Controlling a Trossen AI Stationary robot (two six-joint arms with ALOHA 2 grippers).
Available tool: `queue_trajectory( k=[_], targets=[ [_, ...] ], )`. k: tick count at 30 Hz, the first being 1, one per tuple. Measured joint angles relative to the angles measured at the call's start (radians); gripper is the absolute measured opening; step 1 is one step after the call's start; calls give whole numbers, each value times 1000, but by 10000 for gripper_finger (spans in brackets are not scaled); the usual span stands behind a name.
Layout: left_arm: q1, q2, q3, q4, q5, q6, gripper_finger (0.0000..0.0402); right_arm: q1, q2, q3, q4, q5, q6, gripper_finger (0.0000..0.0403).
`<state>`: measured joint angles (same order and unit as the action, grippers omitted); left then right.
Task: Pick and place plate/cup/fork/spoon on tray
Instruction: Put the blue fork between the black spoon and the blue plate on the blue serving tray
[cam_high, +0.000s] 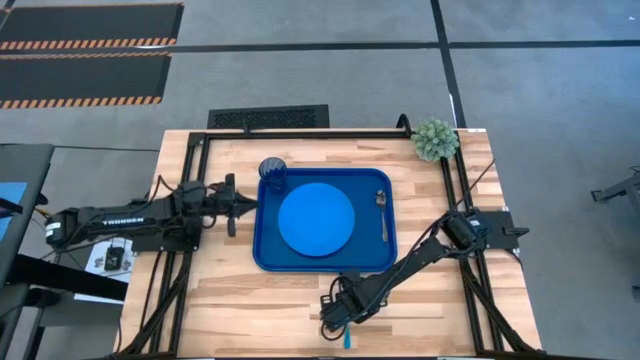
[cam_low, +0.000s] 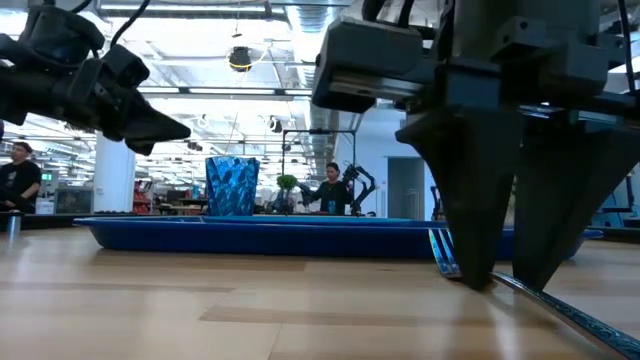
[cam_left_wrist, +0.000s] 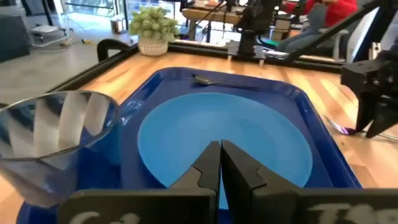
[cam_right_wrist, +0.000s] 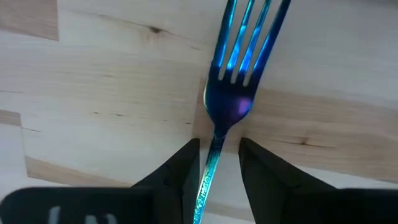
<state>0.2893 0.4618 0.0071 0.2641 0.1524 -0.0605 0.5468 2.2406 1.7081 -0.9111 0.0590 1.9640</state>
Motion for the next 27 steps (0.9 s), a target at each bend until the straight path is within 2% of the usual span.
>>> queue_trajectory(
  k=[5,9,13,18,20,27],
  targets=[
    [-35,0,0,21,-6,0,0,0,1,0,-1,-2,0,123],
    [-38,-45,0,41,37,20,0,0,1,-1,-2,-2,0,112],
    [-15,-166,0,-30,94,22,0,0,2,-1,-2,-1,0,107],
    [11,-380,0,-206,96,3,0,0,2,-1,0,-1,0,108],
    [11,-448,0,-188,105,-18,0,0,2,-2,1,-1,0,108],
    [-3,-451,0,-192,131,-56,0,0,3,-2,4,-5,0,106]
  ],
)
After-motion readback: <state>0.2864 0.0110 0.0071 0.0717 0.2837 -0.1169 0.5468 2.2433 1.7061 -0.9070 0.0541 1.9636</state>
